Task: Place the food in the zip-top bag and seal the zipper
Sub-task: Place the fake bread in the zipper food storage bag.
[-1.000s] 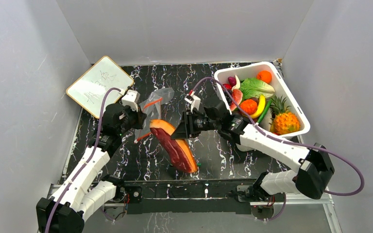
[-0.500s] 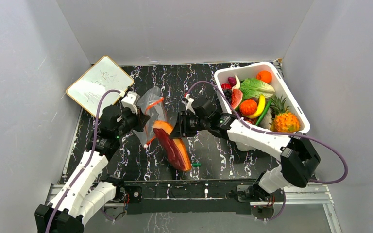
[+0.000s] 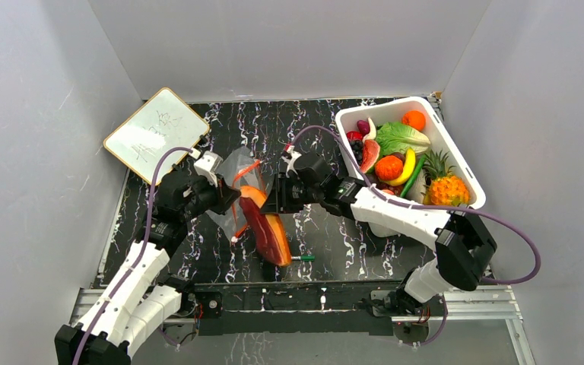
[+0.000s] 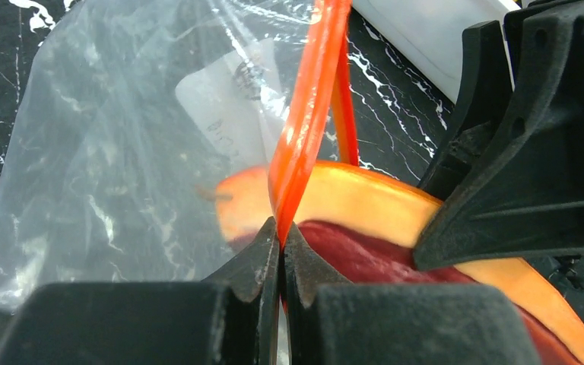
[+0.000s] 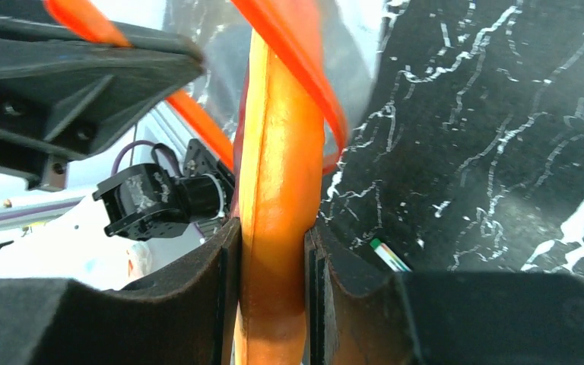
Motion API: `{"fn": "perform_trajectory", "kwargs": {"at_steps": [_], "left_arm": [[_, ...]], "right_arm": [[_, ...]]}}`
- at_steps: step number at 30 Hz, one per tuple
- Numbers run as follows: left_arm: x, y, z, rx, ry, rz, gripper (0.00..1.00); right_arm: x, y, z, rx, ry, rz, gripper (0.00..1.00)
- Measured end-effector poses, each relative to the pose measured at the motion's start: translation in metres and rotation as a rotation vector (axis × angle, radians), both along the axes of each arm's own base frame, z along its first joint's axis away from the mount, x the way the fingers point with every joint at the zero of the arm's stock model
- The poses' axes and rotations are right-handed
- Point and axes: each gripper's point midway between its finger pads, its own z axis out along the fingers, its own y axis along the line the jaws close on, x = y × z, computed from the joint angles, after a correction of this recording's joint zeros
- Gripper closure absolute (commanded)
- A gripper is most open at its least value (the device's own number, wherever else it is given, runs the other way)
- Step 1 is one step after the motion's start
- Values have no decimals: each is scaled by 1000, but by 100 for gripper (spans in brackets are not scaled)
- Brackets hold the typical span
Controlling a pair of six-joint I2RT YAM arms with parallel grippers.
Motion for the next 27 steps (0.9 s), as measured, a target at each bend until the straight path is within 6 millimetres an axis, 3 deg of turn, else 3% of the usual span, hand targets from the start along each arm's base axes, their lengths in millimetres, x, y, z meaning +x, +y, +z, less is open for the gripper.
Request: {"fn": "perform_trajectory", "kwargs": {"at_steps": [7,14,27], "left_arm": [[-6,-7,1,-19,4,-47,100],[-14,-15,5,-51,11,-105,100],[-32,-28,15,-121,10,-205,100]], "right_arm": [[-4,17,14,43,-21,29,100],[7,19,3,24,-7,-33,100],[30,27,22,98,-66,-131,100]]}}
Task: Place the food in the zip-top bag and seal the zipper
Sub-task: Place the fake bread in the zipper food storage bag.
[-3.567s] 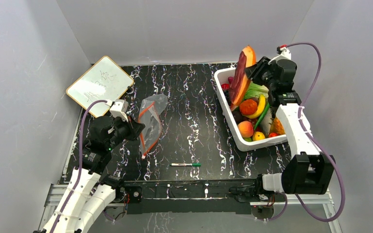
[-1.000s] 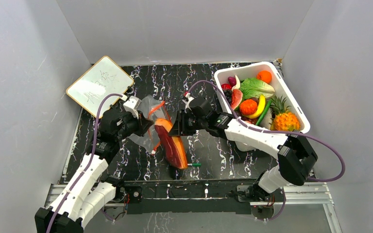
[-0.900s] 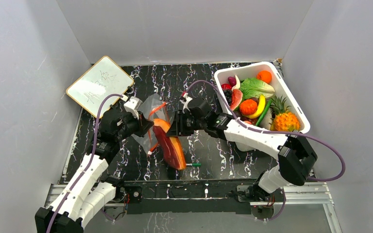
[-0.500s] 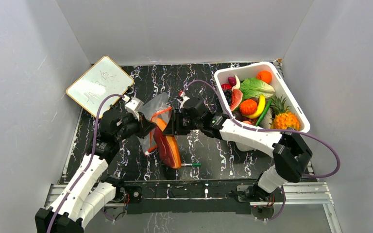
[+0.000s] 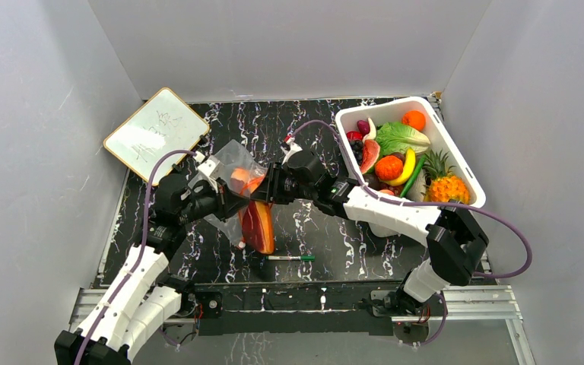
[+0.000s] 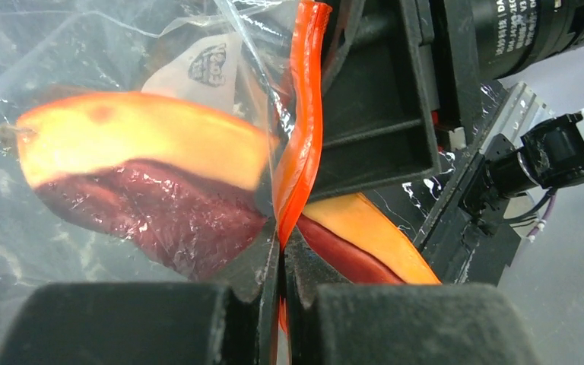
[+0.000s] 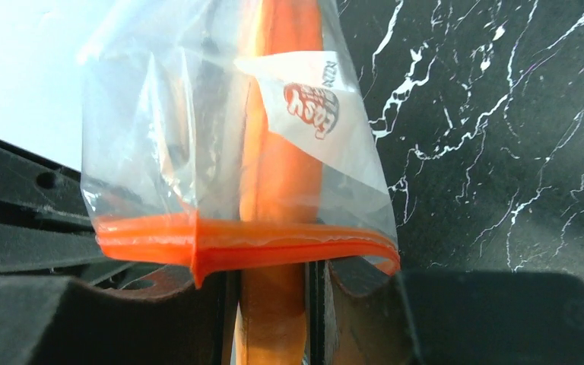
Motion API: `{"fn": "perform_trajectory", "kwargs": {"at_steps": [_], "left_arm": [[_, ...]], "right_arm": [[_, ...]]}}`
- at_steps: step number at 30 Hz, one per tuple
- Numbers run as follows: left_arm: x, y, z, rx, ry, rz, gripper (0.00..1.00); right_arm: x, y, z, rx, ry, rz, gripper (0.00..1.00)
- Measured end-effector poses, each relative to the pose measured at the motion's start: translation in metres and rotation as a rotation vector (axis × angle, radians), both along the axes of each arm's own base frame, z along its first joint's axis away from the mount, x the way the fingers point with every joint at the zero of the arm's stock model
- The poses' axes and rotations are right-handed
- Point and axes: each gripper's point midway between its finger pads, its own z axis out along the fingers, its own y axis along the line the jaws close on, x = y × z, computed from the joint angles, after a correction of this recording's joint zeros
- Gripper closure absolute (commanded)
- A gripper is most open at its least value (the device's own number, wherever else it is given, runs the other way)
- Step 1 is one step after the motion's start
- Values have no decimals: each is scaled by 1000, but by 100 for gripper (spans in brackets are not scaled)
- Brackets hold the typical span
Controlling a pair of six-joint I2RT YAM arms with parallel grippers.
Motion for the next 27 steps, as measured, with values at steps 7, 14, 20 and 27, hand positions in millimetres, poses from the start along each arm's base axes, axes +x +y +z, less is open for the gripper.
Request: {"fn": "perform_trajectory", "kwargs": {"at_steps": [7,14,20,27], "left_arm": [[-9,-6,1,-29,30,-45,100],[-19,-12,7,-77,64,-84,100],[-24,-14,14,-116,95,-88,100],[-19,-14,18,-145,123,-45,100]], "right_arm": [[14,-3,3,-2,-39,-67,100],[28,-7,2,10,-77,-150,100],[34,-11,7,16,-107,-180,100],[29,-5,16,18,-121,-115,63]]}}
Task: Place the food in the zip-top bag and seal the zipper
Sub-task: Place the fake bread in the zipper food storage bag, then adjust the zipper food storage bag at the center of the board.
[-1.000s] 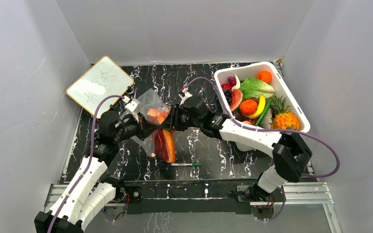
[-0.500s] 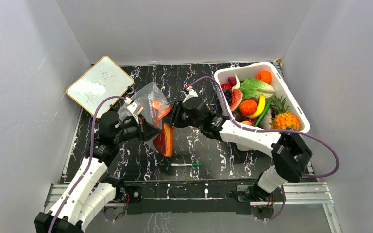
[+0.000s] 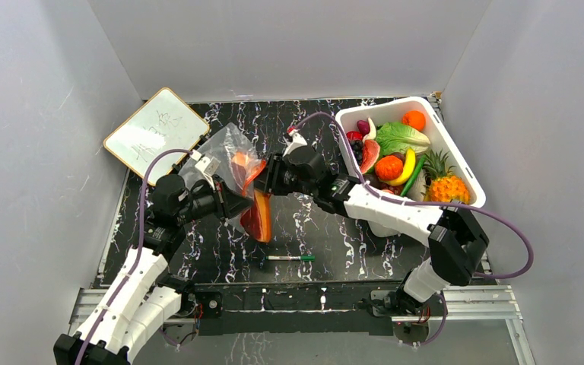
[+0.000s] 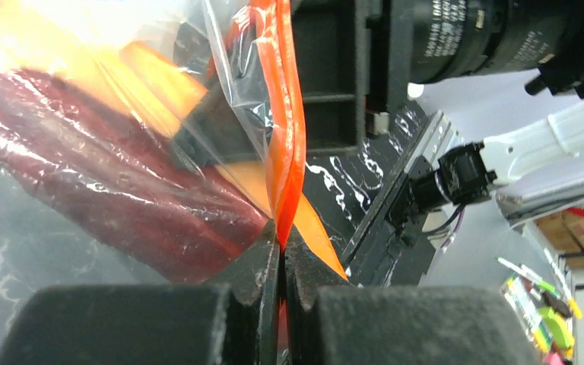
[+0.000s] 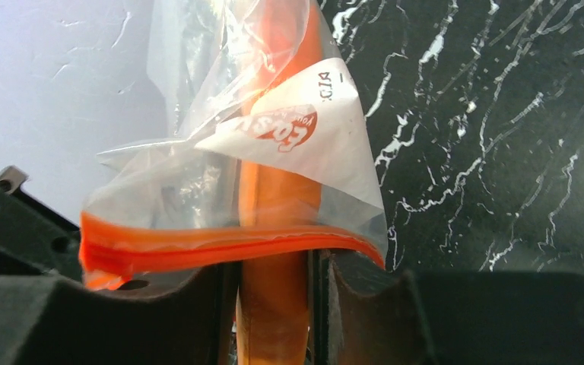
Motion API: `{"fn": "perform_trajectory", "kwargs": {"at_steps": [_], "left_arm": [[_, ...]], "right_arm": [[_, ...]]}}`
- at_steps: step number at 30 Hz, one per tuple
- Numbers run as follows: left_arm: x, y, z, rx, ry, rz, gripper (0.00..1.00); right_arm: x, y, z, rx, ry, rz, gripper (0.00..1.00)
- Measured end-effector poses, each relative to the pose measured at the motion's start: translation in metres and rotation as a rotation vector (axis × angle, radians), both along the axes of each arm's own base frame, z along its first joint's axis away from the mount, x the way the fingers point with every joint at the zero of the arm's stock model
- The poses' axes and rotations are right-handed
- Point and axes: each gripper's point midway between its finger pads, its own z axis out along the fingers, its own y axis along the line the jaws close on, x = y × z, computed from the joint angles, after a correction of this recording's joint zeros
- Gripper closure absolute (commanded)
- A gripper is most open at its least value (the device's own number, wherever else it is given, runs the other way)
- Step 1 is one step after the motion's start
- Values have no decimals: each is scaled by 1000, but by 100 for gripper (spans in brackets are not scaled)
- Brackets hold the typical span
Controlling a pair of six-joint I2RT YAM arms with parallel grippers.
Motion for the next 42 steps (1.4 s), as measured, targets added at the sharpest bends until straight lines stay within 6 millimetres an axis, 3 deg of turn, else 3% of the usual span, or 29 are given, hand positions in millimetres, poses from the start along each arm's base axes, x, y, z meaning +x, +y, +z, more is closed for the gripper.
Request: {"fn": "perform_trajectory", "kwargs": {"at_steps": [4,10,15,22,25,30,33,36,42], "left_arm": [[9,1,6,-32,23,61,100],[19,4,10,-75,66,145,100],[31,8,11,-88,72,215,100],[41,13,12,-99,77,277,100],[43,14,13,-103,79,286,100],[45,13,16,-115,70,294,100],[46,13,18,-125,69,295,100],[47,12,20,-136,70,295,100],[46,10,22,-150,84,289,100]], "right_arm": [[-5,9,12,-18,-2,74,53],[-18,6,8,-48,32,148,51],[-34,-15,8,-86,51,155,47],[-53,-46,36,-94,-4,131,45],[-57,-61,28,-96,18,79,45],[-64,-85,-13,-113,127,-33,42],[-66,-92,-32,-117,180,-81,45],[-61,-92,-35,-95,169,-109,50],[-49,-80,-21,-29,103,-112,60]]}}
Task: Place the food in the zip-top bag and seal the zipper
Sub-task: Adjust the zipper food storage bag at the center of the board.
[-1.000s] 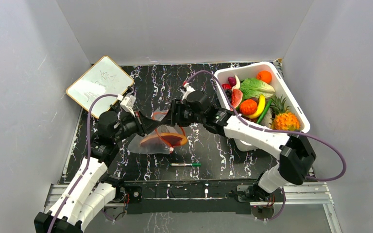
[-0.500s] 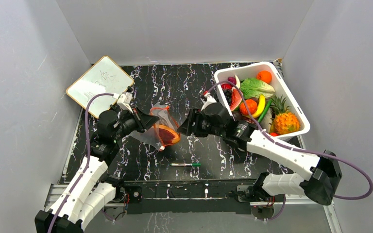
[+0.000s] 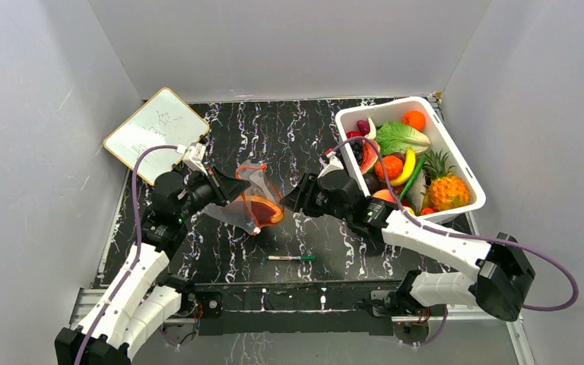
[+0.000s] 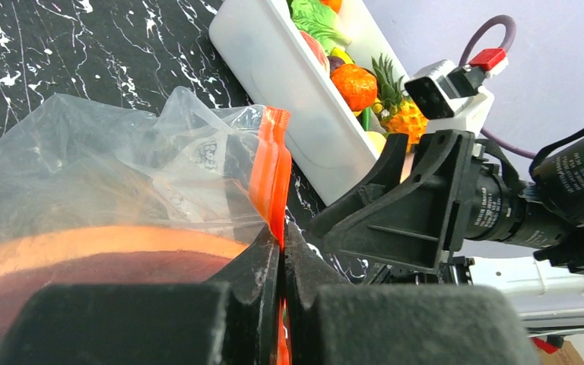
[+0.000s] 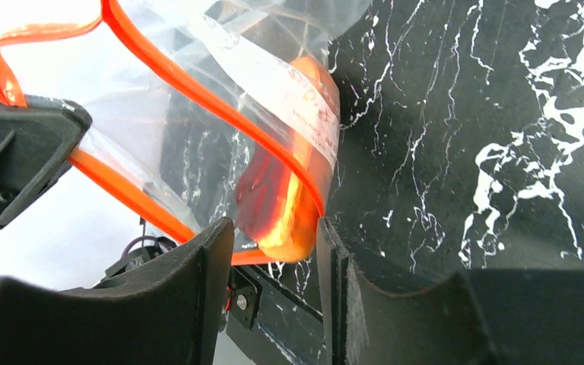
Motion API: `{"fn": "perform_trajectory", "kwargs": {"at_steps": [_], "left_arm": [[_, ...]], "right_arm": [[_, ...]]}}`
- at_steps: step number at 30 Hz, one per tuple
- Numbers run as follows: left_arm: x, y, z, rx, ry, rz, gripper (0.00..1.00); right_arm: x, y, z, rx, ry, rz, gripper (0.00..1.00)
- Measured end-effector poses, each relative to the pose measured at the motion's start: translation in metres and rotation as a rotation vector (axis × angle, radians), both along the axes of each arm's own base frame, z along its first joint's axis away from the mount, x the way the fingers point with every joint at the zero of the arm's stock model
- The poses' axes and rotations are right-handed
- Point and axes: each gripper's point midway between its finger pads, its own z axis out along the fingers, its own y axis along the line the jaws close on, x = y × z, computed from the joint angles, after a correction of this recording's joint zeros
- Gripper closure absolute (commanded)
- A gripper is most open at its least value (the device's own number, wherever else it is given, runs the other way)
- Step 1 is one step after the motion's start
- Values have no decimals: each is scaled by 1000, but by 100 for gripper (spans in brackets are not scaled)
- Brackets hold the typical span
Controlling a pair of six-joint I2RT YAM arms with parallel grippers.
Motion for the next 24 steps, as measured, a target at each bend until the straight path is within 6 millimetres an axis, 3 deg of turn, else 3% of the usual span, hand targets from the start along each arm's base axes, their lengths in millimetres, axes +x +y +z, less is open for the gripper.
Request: {"fn": "perform_trajectory", "kwargs": {"at_steps": [4,9,14,17,19,20,23,24], "left_arm": [[-1,-1,2,-13,3,-3,100],[-2,-2,3,-32,-4,-6,100],[-4,-2,1,-36,-1,-7,100],[-5,-1,0,-28,-2,-7,100],[-6,1,-6,6,2,-9,100],[-7,2,-7,25,0,-11,100],[-6,2,10,53,-32,-27,100],[-6,1,21,56,-46,-39,100]], "right_arm": [[8,9,-9,-3,-10,2,64],[13,17,-41,-67,25,18,69],[14,21,-52,-80,37,36,100],[15,24,-47,-68,15,47,100],[14,22,-29,-46,-22,53,100],[13,22,-10,-21,-47,56,100],[21,24,76,102,-193,38,100],[25,23,85,106,-217,24,100]]}}
